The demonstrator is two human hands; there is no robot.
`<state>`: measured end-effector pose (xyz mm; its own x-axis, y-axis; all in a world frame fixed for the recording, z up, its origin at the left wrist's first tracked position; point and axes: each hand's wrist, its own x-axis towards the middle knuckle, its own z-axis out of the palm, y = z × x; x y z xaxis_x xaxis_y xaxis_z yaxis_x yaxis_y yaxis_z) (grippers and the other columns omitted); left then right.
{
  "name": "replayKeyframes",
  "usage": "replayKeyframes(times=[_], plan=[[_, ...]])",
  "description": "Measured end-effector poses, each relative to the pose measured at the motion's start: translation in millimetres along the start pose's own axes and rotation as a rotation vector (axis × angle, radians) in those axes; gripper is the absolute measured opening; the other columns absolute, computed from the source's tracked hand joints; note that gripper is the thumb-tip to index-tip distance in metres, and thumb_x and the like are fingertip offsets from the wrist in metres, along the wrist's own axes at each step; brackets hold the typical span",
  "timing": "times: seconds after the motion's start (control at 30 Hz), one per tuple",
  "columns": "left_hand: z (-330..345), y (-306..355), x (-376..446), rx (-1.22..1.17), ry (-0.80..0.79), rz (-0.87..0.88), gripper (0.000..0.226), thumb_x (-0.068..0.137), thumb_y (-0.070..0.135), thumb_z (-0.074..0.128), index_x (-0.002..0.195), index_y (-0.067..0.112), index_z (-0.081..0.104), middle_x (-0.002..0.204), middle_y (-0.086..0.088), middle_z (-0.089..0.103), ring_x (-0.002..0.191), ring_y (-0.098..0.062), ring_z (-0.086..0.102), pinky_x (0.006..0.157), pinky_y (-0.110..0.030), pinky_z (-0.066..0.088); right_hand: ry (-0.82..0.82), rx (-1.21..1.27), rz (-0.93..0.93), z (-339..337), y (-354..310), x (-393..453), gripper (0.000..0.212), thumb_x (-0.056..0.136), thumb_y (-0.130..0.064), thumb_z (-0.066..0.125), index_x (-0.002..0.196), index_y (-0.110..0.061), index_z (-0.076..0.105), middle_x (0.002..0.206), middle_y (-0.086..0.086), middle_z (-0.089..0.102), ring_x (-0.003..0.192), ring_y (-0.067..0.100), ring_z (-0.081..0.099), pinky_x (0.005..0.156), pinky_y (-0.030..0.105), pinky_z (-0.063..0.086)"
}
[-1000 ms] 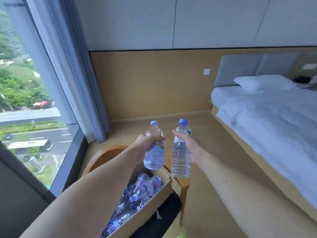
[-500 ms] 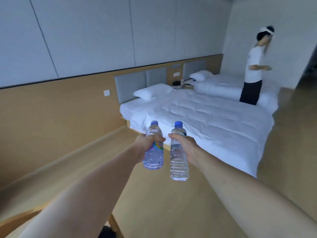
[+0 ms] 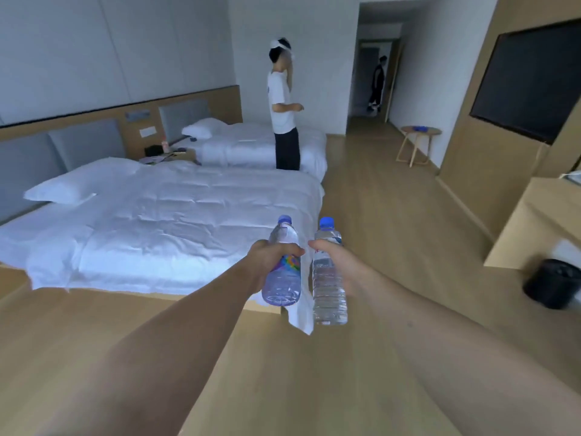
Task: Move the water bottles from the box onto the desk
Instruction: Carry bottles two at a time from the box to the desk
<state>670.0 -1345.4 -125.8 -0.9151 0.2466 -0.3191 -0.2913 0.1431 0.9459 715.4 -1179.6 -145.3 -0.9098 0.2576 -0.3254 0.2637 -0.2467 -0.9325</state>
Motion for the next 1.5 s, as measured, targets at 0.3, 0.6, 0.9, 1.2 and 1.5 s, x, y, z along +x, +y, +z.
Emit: replayKeyframes(times=[0.3, 0.6, 0.9, 1.2, 1.5], plan=[[170, 25, 105, 0.100, -0.332, -0.061, 0.066, 0.064, 0.018, 0.089, 0.121, -0.006, 0.064, 0.100, -0.028, 0.073, 0.087, -0.040, 0.076, 0.082, -0.049, 0.063, 0.316, 0.153, -0.007, -158, -27, 47, 0.041, 0.067, -0.027, 0.085, 0.099, -0.010, 0.066, 0.072, 0.011, 0.067, 0.060, 0.030, 0.066, 0.058, 0.040, 0.057], [304, 62, 229, 0.195, -0.622, -0.040, 0.057, 0.067, 0.020, 0.092, 0.115, 0.003, 0.067, 0.083, -0.015, 0.073, 0.065, -0.030, 0.071, 0.065, -0.037, 0.060, 0.667, 0.237, -0.038, -259, -64, 125, 0.039, 0.071, -0.025, 0.086, 0.095, -0.009, 0.060, 0.070, 0.009, 0.064, 0.054, 0.027, 0.064, 0.053, 0.038, 0.057], [417, 130, 326, 0.254, -0.840, -0.050, 0.051, 0.068, 0.022, 0.092, 0.110, 0.005, 0.069, 0.078, -0.014, 0.072, 0.062, -0.030, 0.071, 0.059, -0.034, 0.057, 0.844, 0.267, -0.034, -332, -135, 181, 0.063, 0.073, -0.030, 0.086, 0.122, -0.002, 0.057, 0.089, 0.016, 0.065, 0.068, 0.030, 0.065, 0.061, 0.037, 0.057], [549, 140, 364, 0.304, -0.961, -0.010, 0.043, 0.066, 0.020, 0.093, 0.099, 0.012, 0.066, 0.064, -0.008, 0.073, 0.057, -0.027, 0.073, 0.052, -0.031, 0.057, 0.977, 0.337, -0.049, -435, -150, 204, 0.053, 0.077, -0.029, 0.083, 0.118, -0.003, 0.061, 0.088, 0.016, 0.067, 0.068, 0.031, 0.067, 0.059, 0.037, 0.059], [728, 148, 401, 0.375, -1.050, 0.037, 0.072, 0.051, 0.032, 0.095, 0.109, 0.018, 0.055, 0.096, -0.016, 0.075, 0.070, -0.028, 0.077, 0.058, -0.033, 0.060, 1.055, 0.382, -0.075, -614, -168, 247, 0.064, 0.070, -0.034, 0.089, 0.119, -0.003, 0.062, 0.084, 0.016, 0.069, 0.063, 0.031, 0.069, 0.059, 0.038, 0.058]])
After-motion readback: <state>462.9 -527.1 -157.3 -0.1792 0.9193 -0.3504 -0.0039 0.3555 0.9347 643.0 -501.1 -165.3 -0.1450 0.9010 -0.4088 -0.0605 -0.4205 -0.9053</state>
